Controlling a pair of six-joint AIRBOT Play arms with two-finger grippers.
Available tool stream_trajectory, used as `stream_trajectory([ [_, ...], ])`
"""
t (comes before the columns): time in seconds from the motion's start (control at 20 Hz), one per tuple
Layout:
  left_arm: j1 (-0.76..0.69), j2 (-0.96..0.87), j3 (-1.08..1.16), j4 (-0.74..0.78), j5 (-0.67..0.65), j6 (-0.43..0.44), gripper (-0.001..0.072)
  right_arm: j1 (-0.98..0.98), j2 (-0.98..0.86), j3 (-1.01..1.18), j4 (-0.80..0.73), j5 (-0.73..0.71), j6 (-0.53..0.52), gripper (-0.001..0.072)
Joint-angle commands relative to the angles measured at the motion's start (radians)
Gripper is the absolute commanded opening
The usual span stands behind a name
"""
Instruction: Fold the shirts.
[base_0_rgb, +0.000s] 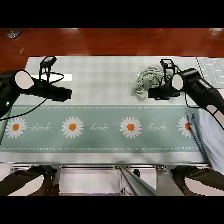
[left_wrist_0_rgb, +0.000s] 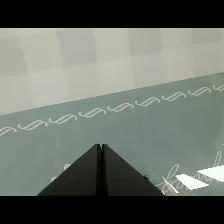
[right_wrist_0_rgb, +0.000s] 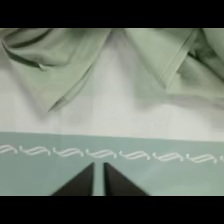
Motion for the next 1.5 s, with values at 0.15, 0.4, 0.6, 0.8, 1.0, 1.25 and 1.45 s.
stream_trajectory([
  [0.15, 0.001, -0.001, 0.0, 0.001, 0.031, 0.0, 0.0705, -0.1, -0.034, 0.131, -0.172, -0.175, 0.059, 0.0635],
  [0.4, 0.002, -0.001, 0.0, 0.001, 0.066, 0.0, 0.0704, -0.232, -0.179, 0.386, -0.133, -0.038, -0.016, 0.0635],
  [0.6, 0.002, -0.001, 0.0, 0.001, 0.077, 0.0, 0.0704, -0.264, -0.308, 0.499, -0.124, -0.021, -0.055, 0.0635],
  [0.8, 0.002, -0.001, -0.001, 0.001, 0.076, 0.0, 0.0704, -0.3, -0.427, 0.552, -0.021, -0.006, -0.07, 0.0635],
  [1.0, 0.001, -0.001, -0.001, 0.001, 0.073, -0.001, 0.0704, -0.309, -0.501, 0.552, -0.008, 0.03, -0.186, 0.0635],
  [1.25, 0.001, -0.001, -0.001, 0.0, 0.049, -0.012, 0.0704, -0.309, -0.57, 0.552, -0.004, 0.191, -0.226, 0.0606],
  [1.45, 0.002, 0.0, -0.001, 0.001, -0.006, -0.009, 0.0704, -0.309, -0.554, 0.554, -0.015, 0.252, -0.282, 0.0021],
])
